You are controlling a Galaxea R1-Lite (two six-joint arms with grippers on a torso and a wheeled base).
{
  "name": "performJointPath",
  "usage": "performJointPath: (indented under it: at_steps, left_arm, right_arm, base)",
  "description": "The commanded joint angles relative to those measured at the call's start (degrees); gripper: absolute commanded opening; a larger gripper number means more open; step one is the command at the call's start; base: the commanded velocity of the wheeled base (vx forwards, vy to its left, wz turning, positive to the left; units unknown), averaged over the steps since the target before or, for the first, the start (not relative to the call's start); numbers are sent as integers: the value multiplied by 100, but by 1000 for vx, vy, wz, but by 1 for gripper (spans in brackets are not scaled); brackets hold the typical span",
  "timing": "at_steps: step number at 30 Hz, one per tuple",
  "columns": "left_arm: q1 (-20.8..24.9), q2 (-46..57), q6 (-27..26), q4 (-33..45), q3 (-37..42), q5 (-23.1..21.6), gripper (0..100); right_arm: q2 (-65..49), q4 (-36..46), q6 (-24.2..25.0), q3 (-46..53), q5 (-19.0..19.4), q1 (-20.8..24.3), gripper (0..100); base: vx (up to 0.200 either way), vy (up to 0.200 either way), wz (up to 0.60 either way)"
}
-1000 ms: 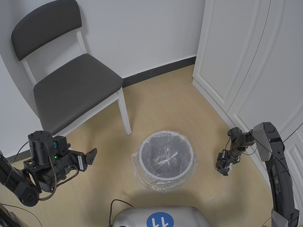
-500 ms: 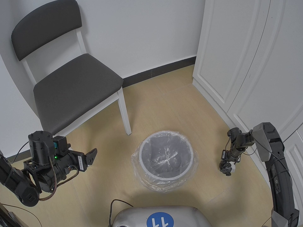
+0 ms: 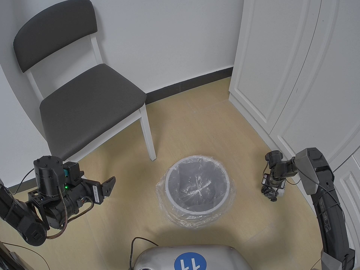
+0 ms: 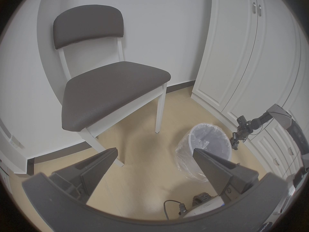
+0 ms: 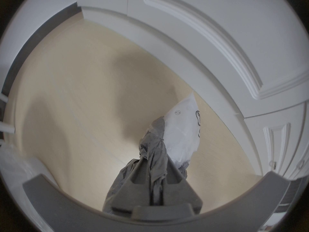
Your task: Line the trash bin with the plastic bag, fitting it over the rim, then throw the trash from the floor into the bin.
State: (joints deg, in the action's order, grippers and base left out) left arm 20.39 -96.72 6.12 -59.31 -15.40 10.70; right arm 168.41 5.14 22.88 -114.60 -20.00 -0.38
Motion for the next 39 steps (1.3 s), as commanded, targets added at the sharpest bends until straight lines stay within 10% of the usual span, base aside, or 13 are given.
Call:
performJointPath:
  at_steps: [1,19,30,39]
  left_arm:
    - [8,30,3,-2,2,2,100]
    - [123,74,12,-2,37,37,100]
    - [123,936,-23,68,37,-7,100]
    - [123,1489,-322,51,151,-7,100]
  right_arm:
    - [122,-154,410,1,-162,337,0]
    - [-309,-1402,1052,114,-39,512,0]
    - [-2471,-3063,1421,3269,1886,460,0]
    - [-3631,-3986,1403,4596,2378,635,0]
  base:
    - [0,0,0]
    - [0,0,0]
    - [0,0,0]
    - [0,0,0]
